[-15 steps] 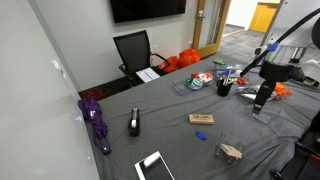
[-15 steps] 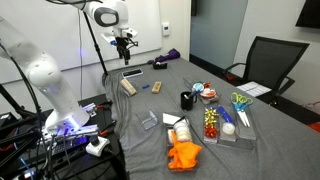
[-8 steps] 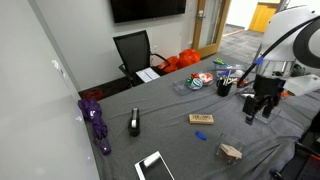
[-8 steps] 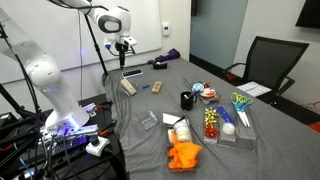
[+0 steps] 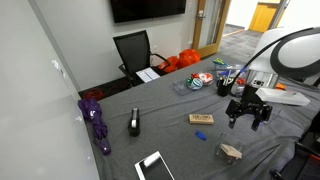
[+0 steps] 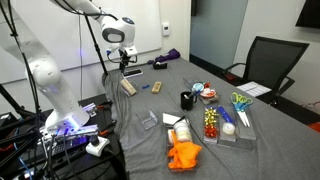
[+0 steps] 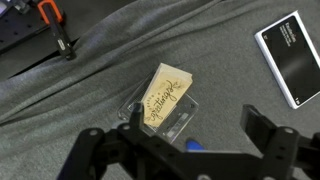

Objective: Stack the wooden objects

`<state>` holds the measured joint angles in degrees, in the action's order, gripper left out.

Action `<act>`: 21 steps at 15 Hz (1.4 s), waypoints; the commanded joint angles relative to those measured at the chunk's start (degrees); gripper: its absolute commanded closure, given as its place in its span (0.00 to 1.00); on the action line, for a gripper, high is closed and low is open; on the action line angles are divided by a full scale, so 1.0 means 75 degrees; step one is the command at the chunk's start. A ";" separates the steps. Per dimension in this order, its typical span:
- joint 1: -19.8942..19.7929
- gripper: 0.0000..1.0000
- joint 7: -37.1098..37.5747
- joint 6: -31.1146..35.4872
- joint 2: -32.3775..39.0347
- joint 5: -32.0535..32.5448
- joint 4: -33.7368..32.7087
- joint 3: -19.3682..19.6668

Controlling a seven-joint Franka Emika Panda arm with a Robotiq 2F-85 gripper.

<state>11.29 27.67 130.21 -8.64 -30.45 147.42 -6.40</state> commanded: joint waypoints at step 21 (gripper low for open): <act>0.0207 0.00 0.2336 0.1659 0.2727 -0.0234 -0.0462 -0.0746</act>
<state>12.51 45.72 140.93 10.04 -30.84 144.70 -11.39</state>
